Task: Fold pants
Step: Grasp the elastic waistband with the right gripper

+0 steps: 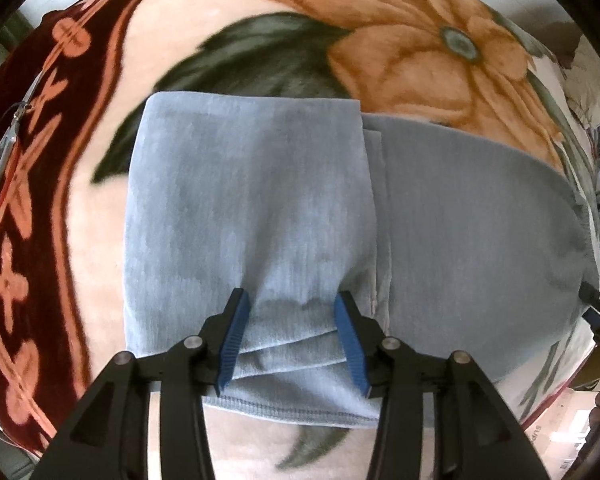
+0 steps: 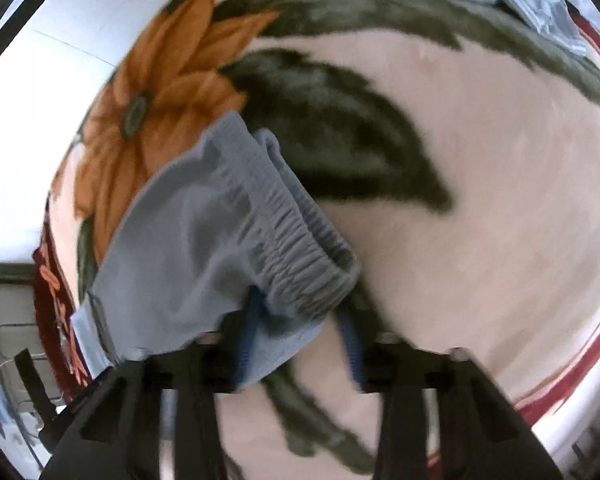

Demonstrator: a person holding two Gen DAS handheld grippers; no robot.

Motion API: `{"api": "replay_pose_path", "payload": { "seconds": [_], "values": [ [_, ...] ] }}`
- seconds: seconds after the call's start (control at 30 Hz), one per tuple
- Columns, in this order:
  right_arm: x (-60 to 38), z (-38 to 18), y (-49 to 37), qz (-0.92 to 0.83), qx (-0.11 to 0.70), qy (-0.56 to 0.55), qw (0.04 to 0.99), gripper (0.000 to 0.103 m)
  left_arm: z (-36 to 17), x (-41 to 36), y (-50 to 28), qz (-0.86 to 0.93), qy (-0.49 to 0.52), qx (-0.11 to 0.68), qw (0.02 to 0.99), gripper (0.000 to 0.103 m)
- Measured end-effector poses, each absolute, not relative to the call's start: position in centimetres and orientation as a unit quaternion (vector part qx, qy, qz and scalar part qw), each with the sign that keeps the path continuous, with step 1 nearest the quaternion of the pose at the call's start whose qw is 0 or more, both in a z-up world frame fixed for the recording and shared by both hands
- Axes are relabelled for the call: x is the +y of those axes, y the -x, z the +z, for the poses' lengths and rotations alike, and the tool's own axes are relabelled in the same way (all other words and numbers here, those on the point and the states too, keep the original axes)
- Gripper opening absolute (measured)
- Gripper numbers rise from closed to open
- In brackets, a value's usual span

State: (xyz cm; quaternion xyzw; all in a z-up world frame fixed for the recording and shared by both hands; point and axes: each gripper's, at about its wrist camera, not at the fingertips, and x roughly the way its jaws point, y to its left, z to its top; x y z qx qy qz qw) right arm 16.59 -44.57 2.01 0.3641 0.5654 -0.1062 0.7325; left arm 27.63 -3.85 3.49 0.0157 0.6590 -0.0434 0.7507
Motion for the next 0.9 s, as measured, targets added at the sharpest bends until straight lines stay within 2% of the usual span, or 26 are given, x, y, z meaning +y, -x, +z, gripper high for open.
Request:
{"api": "replay_pose_path", "payload": {
  "seconds": [0.07,0.33,0.47,0.67,0.9],
  "values": [
    [-44.1,3.2,-16.7,-0.096,0.556,-0.348,0.749,0.016,3.9,-3.7,-27.3,-0.045,-0.010,0.661,0.749,0.047],
    [-37.0,11.2,-19.1,-0.016,0.517,-0.202,0.831,0.015,5.8,-1.8,-26.1,-0.058,0.006,0.662,0.747,0.047],
    [-31.0,13.3,-20.7,0.044,0.512,-0.121,0.850,0.015,6.6,0.3,-25.8,-0.057,0.026,0.658,0.750,0.047],
    [-22.3,12.3,-22.0,0.115,0.518,-0.020,0.847,0.015,7.2,3.4,-25.6,-0.056,0.032,0.652,0.756,0.047],
    [-14.8,8.2,-22.4,0.165,0.542,0.072,0.821,0.015,7.1,6.7,-25.2,-0.053,0.021,0.648,0.759,0.047]
  ]
}}
